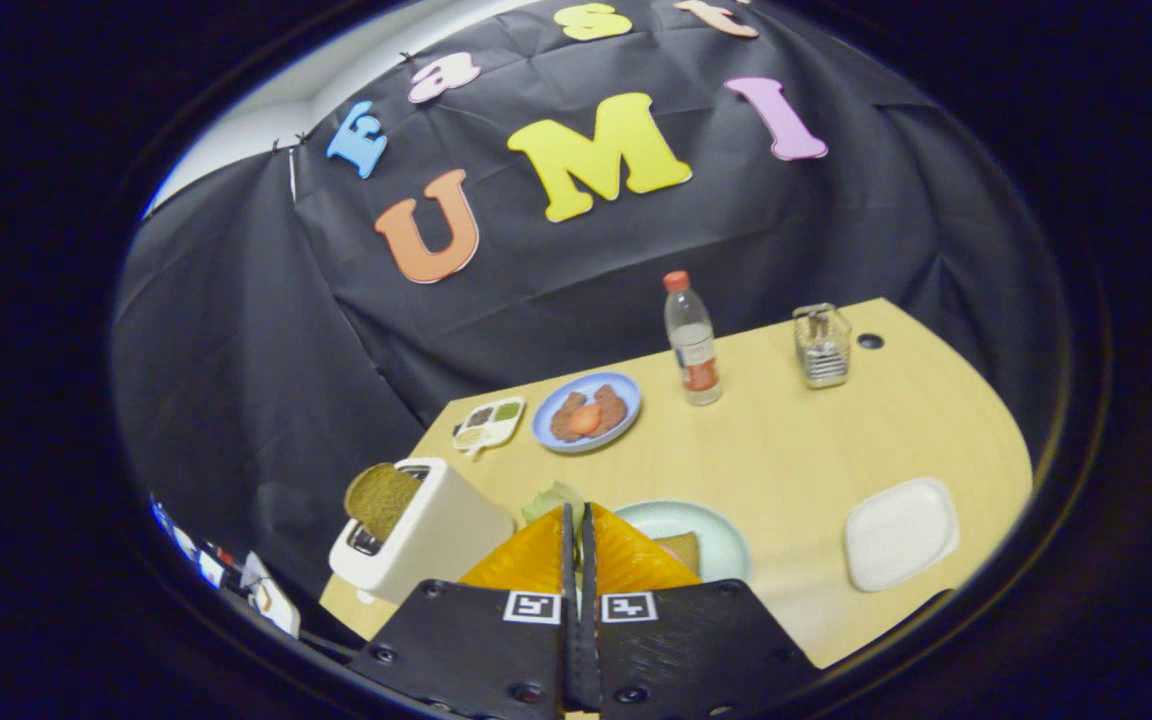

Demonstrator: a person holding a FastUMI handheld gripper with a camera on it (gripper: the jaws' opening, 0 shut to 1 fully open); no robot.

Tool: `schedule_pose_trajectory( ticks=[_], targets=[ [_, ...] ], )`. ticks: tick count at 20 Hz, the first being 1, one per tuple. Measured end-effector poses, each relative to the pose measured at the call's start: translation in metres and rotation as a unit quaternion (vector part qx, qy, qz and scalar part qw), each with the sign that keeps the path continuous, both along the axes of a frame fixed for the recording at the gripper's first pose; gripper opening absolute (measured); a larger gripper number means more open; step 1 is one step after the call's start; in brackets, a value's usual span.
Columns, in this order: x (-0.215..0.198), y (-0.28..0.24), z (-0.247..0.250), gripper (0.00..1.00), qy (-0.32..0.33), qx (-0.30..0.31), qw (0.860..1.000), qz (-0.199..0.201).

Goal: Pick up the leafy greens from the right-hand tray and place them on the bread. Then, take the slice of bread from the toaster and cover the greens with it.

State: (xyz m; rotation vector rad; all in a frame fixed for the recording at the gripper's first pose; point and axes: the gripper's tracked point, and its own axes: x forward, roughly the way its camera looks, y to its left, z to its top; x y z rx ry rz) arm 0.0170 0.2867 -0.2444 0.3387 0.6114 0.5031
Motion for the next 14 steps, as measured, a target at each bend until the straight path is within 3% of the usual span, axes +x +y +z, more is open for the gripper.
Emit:
schedule_pose_trajectory(
  ticks=[3, 7, 14],
  targets=[
    [0.000, 0.040, -0.016, 0.00, 0.027, 0.030, 0.999, 0.001],
    [0.009, 0.053, -0.052, 0.00, 0.074, 0.057, 0.995, -0.019],
    [0.047, -0.008, -0.098, 0.01, 0.094, 0.024, 0.992, -0.080]
  ],
)
